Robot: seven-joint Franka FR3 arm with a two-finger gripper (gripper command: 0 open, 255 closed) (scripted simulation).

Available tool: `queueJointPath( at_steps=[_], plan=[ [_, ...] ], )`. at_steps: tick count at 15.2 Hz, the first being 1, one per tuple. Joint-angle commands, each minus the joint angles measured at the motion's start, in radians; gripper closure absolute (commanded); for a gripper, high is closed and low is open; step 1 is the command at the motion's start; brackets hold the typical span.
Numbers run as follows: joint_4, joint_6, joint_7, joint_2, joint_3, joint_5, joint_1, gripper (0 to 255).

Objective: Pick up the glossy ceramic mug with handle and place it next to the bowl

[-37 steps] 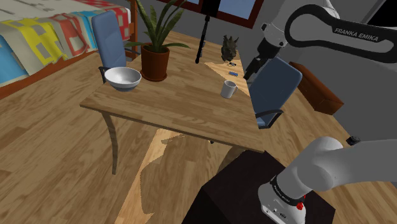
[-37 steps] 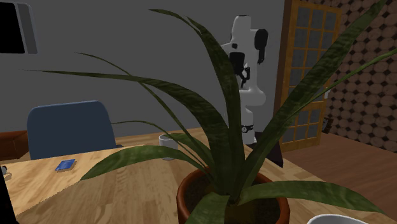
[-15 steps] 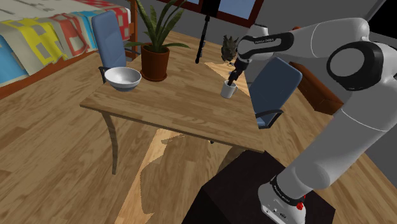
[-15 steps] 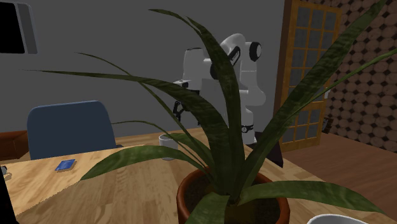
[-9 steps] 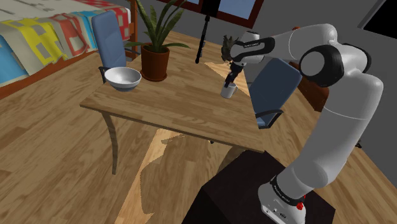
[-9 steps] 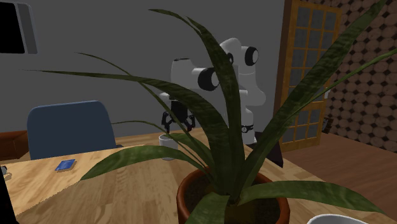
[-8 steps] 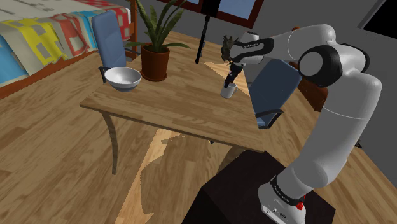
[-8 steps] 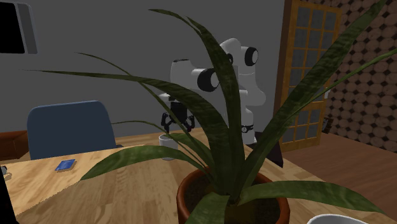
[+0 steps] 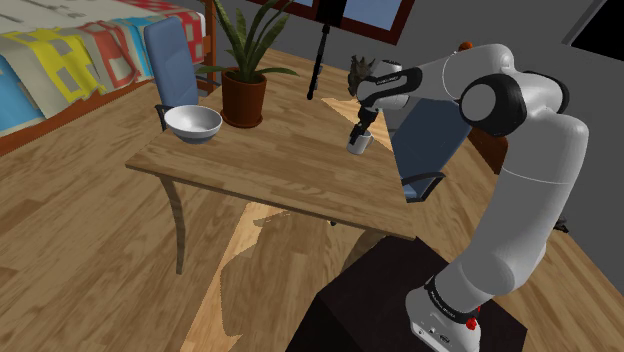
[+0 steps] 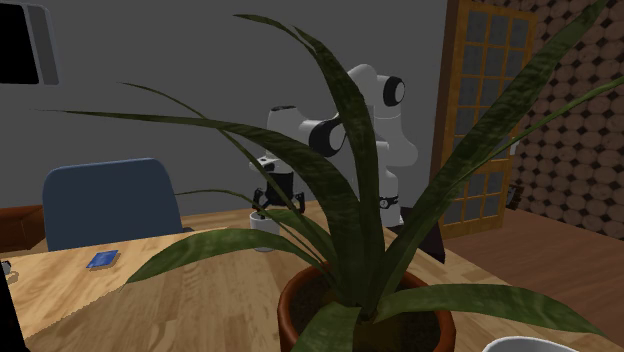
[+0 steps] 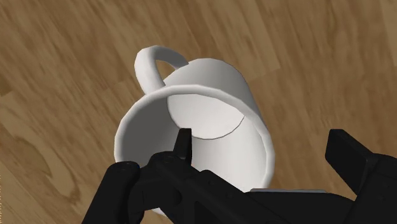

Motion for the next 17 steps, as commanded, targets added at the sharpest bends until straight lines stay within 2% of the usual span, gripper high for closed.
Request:
queueJointPath(
  at_steps=[1, 5, 6, 17],
  plan=[
    [0.001, 0.002, -0.001, 0.002, 0.000, 0.001, -0.001, 0],
    [0.000, 0.001, -0.001, 0.002, 0.000, 0.001, -0.001, 0],
    [0.000, 0.001, -0.001, 0.002, 0.000, 0.001, -0.001, 255],
    [0.010, -0.021, 0.002, -0.011, -0.002, -0.005, 0.001, 255]
  ],
)
